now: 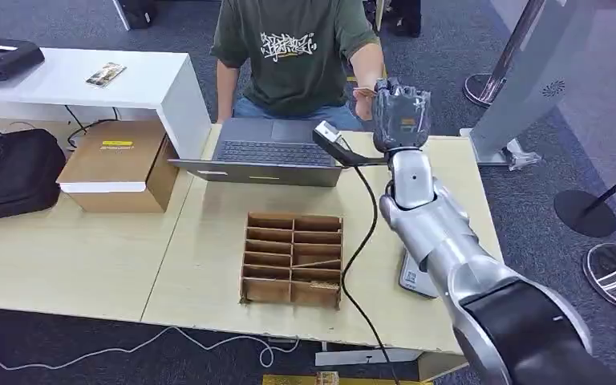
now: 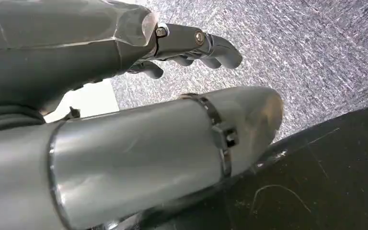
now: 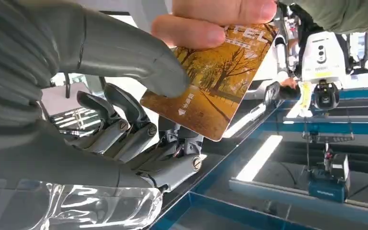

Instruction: Pass the card to the sensor for recognition and then transmit it.

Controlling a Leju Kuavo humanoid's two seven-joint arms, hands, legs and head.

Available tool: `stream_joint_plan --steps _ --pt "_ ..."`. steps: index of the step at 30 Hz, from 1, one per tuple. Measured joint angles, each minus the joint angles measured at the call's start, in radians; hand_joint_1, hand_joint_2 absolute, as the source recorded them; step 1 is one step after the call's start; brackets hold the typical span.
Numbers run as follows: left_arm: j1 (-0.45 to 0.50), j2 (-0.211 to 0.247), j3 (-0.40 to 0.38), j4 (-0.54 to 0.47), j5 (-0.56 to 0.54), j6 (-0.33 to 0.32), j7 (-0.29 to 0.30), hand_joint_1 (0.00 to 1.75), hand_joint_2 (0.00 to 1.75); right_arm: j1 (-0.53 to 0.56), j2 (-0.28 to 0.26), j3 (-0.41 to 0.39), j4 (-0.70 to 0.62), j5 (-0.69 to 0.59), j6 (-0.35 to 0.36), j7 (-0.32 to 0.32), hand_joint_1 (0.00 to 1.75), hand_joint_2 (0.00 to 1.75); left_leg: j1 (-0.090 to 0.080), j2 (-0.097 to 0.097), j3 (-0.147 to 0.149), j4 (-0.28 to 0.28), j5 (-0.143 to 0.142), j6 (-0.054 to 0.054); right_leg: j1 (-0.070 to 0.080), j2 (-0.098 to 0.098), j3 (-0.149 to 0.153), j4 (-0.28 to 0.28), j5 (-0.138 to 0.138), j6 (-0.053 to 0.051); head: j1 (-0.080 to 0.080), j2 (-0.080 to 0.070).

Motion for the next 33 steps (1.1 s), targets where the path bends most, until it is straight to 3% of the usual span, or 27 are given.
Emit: stream_joint_plan --steps 11,12,13,33 --pt "0.001 0.0 0.0 0.0 0.001 0.002 0.0 0.0 0.0 -0.018 0.008 0.018 0.033 0.0 0.0 -0.003 1.75 1.75 0.0 0.0 0.0 0.0 0.0 0.0 0.0 0.0 0.0 0.0 0.0 0.0 0.0 0.0" --pt "0.001 0.0 0.0 0.0 0.002 0.002 0.0 0.0 0.0 -0.019 0.008 0.018 0.035 0.0 0.0 -0.004 0.23 1.75 0.0 0.0 0.0 0.0 0.0 0.0 0.0 0.0 0.0 0.0 0.0 0.0 0.0 0.0" --pt "0.001 0.0 0.0 0.0 0.004 0.002 0.0 0.0 0.0 -0.019 0.01 0.018 0.037 -0.001 0.0 -0.004 0.0 1.75 0.0 0.0 0.0 0.0 0.0 0.0 0.0 0.0 0.0 0.0 0.0 0.0 0.0 0.0" --pt "0.003 0.0 0.0 0.0 0.008 0.006 0.0 0.0 0.0 -0.019 0.011 0.045 0.041 0.0 -0.002 0.006 0.0 1.75 0.0 0.0 0.0 0.0 0.0 0.0 0.0 0.0 0.0 0.0 0.0 0.0 0.0 0.0"
